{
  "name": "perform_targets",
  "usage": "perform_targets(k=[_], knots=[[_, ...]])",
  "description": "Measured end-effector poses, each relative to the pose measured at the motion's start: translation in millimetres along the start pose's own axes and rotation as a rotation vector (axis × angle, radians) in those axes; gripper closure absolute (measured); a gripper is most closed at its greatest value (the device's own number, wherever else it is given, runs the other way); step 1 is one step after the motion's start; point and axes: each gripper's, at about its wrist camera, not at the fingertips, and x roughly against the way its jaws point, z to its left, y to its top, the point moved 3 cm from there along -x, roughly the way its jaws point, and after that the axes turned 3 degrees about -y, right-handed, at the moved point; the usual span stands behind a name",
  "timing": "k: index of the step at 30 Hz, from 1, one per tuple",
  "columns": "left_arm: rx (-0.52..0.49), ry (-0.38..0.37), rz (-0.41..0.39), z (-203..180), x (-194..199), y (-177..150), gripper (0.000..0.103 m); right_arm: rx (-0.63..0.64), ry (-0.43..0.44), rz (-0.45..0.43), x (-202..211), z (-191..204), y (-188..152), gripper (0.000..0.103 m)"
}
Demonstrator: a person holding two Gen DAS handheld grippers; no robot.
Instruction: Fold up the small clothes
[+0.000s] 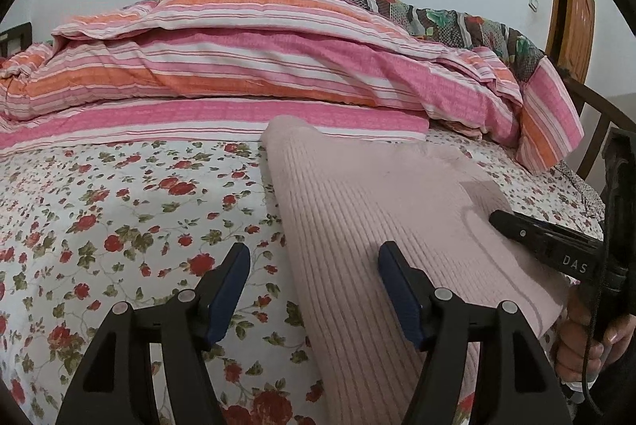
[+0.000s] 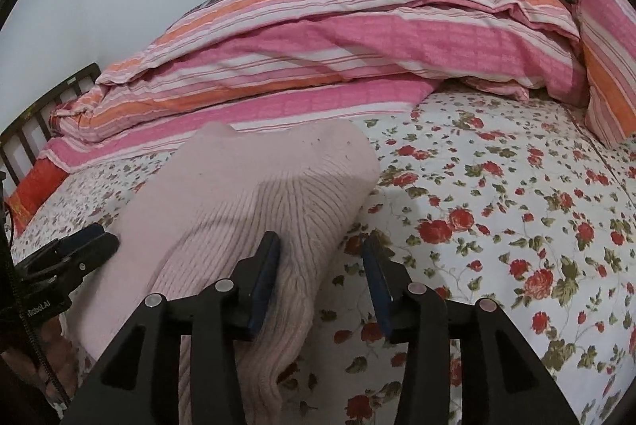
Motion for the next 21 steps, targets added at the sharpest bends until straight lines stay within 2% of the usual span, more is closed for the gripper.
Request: perform_targets(k=[12,21], knots=[[-0.012,0.002,-0.001,-1,6,-2,0.037,0.019,-0.034,-0.010,2,2,-3,0.059],[0.004,-0.002,0.013,1,8,1,0.037,-0.020,-0.015,0.038,16,0,-1,0.053]])
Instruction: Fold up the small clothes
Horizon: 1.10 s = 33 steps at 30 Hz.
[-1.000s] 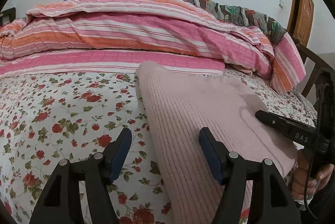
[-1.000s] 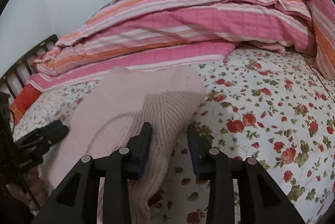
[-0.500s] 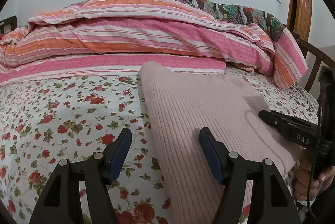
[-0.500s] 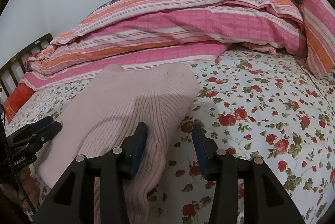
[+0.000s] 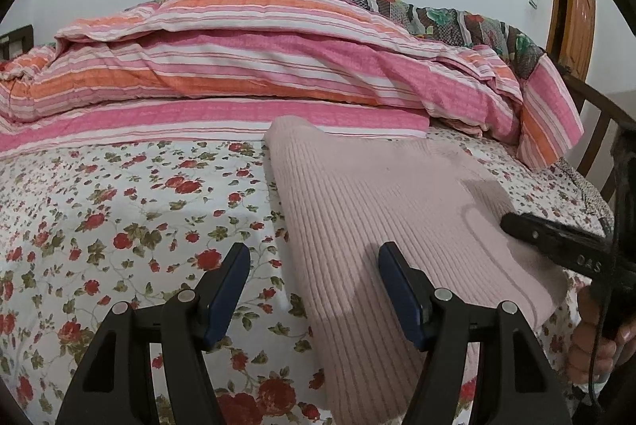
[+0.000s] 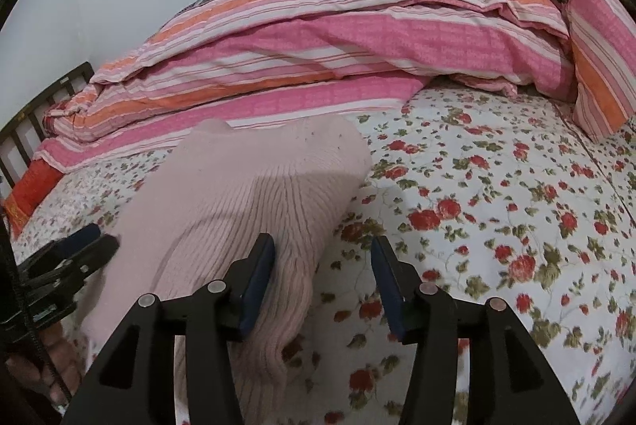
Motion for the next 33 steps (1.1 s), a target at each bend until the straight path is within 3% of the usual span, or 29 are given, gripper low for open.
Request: perform_targets(k=[8,9,10,11,13,18,21,27,33], knots=[[0.049,-0.064,0.021,6,3,-5,0.038,-0.044,0.095,0.052,5,5,-19,0.057],[0.054,-0.074,0.026,6,3,-6,0.038,-0.051,0.097,0.055,4,5,-20,0.060],[0.058,-0.083,0.029,5,3,-6,0.038,-0.059,0.115,0.056,3,5,-21,0.074],[0.059,-0.089,0.032,5,4,-6,0.038,-0.062,0.146,0.060,4,6,-21,0.081],[0.056,-0.091,0.027,5,6,-7,0.038,-0.038,0.127,0.042,10,10,-22,0.089],[0.058,-0.092,0.026,4,7,-8,0.038,-0.001,0.104,0.043,14,12,-22,0.089],[0.056,-0.088,0.028,4,7,-8,0.038,-0.043,0.090,0.022,18,8,-13,0.080],[0.054,-0.079,0.025,5,6,-8,0.035,-0.046,-0.005,0.013,5,12,5,0.079],[0.053,-0.071,0.022,5,6,-7,0.032,-0.018,-0.040,0.023,-5,15,3,0.079]])
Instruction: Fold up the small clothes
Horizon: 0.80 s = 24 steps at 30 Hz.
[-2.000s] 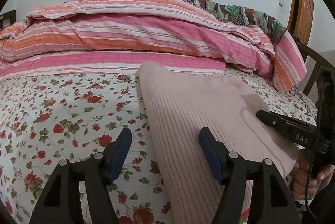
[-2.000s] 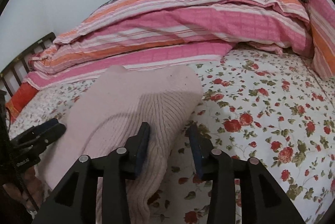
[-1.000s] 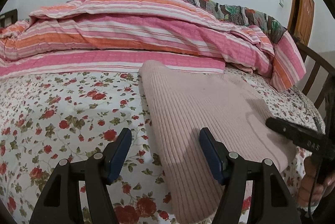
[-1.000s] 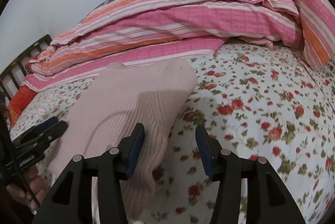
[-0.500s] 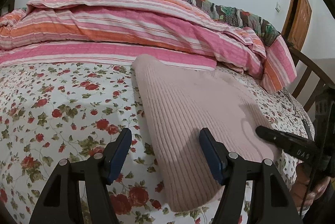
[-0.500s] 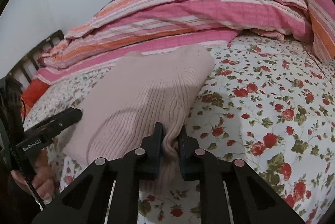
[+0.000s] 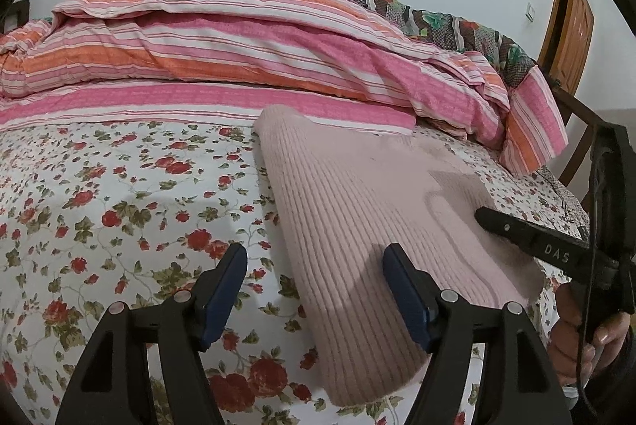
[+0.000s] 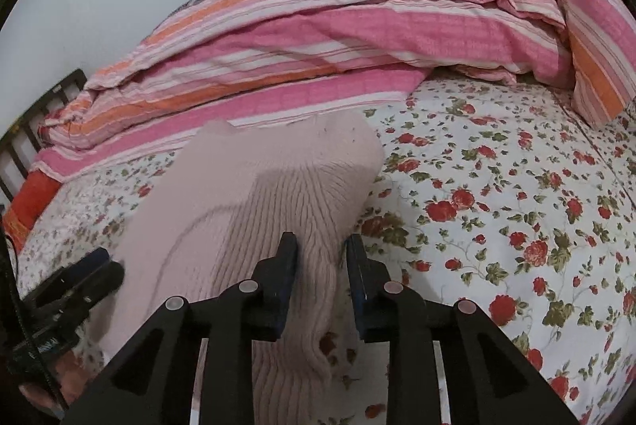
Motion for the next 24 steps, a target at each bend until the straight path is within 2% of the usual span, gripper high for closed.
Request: perform_targets(k=[8,12,20,24], knots=[[-0.002,0.003,0.000,-1,0,1,0.032,0.042,-0.016,0.005,15,1,-6,0.079],[-0.005,0.008,0.000,0,0,1,0.032,0.034,-0.009,0.001,23,-2,-13,0.072],[-0.011,0.010,0.008,-2,3,-6,0.032,0.013,0.008,0.033,40,-8,-31,0.068],[-0.002,0.022,0.025,-6,8,-13,0.031,-0.015,0.009,0.038,56,-17,-37,0.062]])
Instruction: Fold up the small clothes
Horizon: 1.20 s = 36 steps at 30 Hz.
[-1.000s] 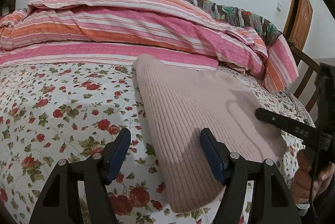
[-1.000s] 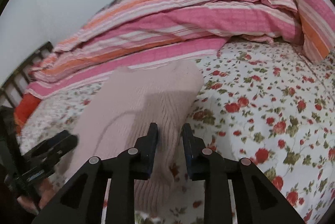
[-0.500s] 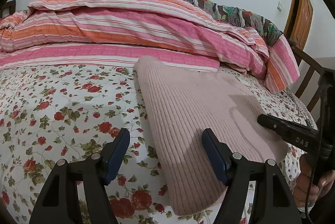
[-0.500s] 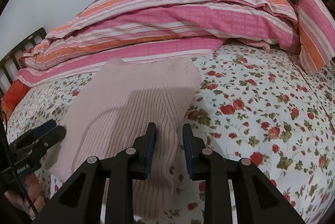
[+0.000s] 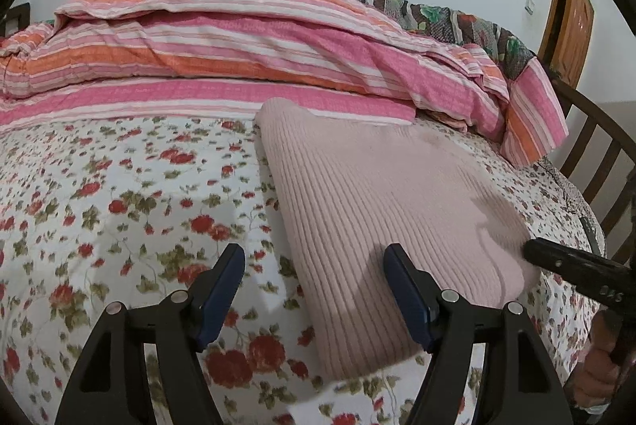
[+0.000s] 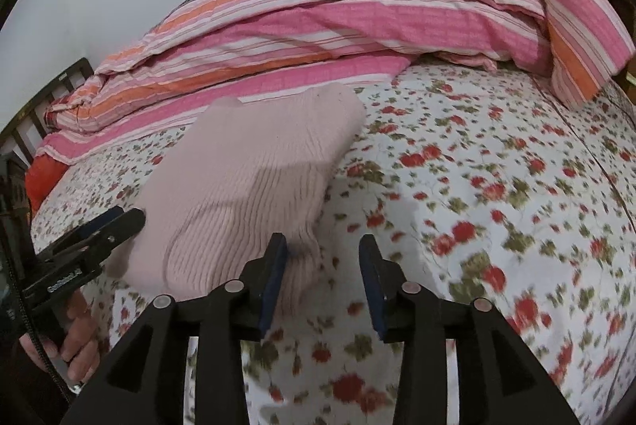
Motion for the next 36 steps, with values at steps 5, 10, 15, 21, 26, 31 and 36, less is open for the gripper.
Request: perform_targets(k=[5,10,15,21,26,31,36], knots=[[0.017,0.045,0.062,-10,10,-10,0.030,-0.002,-0.071,0.005,24,-12,-5,0.058],[-0.016,0.139,0.037,-30,52,-4,0.022,-0.012,-0.121,-0.010,53,-23,-2,0.056],[-0.017,0.183,-0.051,-51,107,12,0.014,-0.007,-0.185,-0.069,98,-25,7,0.049],[-0.065,0.227,-0.079,-80,155,23,0.011,-0.017,-0.192,-0.171,156,-23,11,0.005],[-0.047,0.246,-0.132,-88,192,22,0.008,0.013,-0.212,-0.193,185,-14,7,0.001],[-0.045,0.250,-0.150,-92,210,19,0.008,0.020,-0.203,-0.193,202,-7,-1,0.001],[-0.046,0.252,-0.157,-96,216,17,0.008,0.029,-0.197,-0.205,214,1,-5,0.000]])
